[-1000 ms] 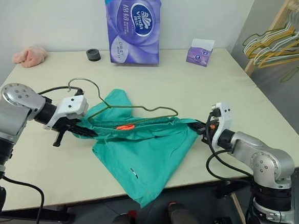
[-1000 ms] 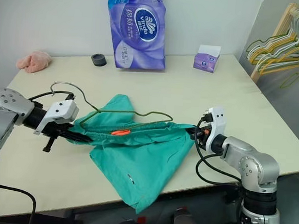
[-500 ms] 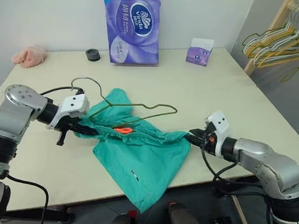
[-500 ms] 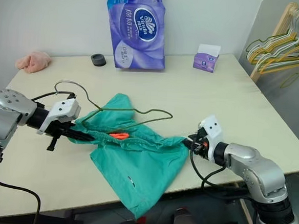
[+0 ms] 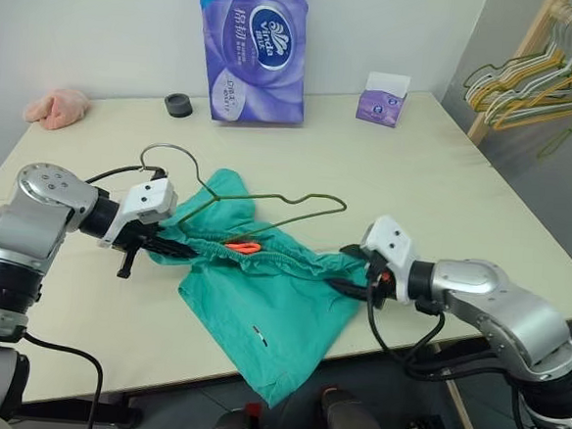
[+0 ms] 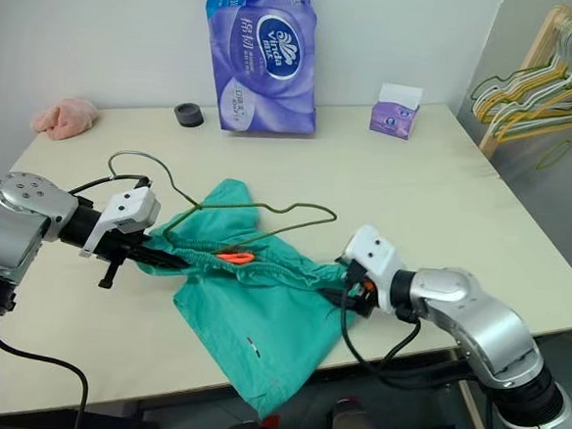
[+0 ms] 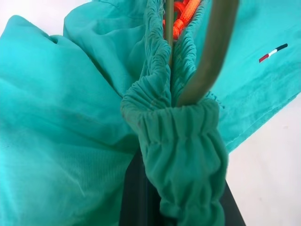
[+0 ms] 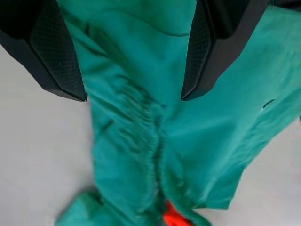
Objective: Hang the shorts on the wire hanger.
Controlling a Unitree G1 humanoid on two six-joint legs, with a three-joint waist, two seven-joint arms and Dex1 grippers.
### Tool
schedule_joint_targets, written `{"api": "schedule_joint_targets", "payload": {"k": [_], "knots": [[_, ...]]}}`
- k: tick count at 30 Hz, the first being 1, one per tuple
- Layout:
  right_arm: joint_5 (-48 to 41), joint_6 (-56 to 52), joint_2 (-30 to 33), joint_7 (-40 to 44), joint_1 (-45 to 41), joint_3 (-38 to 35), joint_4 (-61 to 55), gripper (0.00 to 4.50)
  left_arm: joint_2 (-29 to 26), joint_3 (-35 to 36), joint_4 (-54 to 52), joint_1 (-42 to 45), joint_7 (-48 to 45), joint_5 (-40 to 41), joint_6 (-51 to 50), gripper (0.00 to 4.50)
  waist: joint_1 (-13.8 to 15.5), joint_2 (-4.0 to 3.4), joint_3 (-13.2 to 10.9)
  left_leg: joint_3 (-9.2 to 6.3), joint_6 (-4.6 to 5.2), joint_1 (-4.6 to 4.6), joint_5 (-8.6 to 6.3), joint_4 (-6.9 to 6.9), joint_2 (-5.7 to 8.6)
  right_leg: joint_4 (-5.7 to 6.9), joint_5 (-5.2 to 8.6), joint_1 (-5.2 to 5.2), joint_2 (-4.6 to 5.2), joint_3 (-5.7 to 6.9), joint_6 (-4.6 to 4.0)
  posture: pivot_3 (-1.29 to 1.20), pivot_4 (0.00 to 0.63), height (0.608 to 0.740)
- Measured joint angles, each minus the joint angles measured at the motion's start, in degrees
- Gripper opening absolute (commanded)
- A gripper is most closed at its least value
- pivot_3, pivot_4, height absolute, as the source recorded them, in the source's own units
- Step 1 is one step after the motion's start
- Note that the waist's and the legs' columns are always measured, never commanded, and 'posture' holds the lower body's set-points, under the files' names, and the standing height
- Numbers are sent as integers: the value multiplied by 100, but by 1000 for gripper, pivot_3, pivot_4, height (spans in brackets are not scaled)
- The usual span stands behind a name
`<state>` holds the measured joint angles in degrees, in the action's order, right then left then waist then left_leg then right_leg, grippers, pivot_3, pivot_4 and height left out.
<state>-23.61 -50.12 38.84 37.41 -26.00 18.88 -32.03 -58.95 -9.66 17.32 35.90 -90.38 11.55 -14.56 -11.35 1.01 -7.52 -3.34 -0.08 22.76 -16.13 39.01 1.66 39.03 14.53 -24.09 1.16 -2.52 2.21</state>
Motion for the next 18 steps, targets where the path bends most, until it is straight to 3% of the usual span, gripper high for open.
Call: {"api": "schedule_joint_targets", "payload": {"k": [7, 10, 18], "knots": [[811, 605, -106, 97, -225, 538, 482, 3390, 21, 0, -4, 0, -7, -11, 0, 0, 1, 0, 0, -1, 0, -1, 0, 1, 0, 1, 0, -1, 0, -2, -1, -238, 102, 740], [1124, 839, -235, 92, -297, 691, 739, 2859, 25, 0, -7, 1, -9, -13, 0, 0, 0, 0, 0, -2, 0, 0, 0, 1, 0, 1, -1, -1, 0, -2, -1, -235, 101, 740], [1267, 1159, -571, 144, -145, 480, 998, 41, 24, 0, -6, -1, -8, -17, 9, 0, 5, 1, 1, -3, -1, 0, 0, 1, 0, 2, -1, -1, 2, -4, -1, -238, 101, 740]]}}
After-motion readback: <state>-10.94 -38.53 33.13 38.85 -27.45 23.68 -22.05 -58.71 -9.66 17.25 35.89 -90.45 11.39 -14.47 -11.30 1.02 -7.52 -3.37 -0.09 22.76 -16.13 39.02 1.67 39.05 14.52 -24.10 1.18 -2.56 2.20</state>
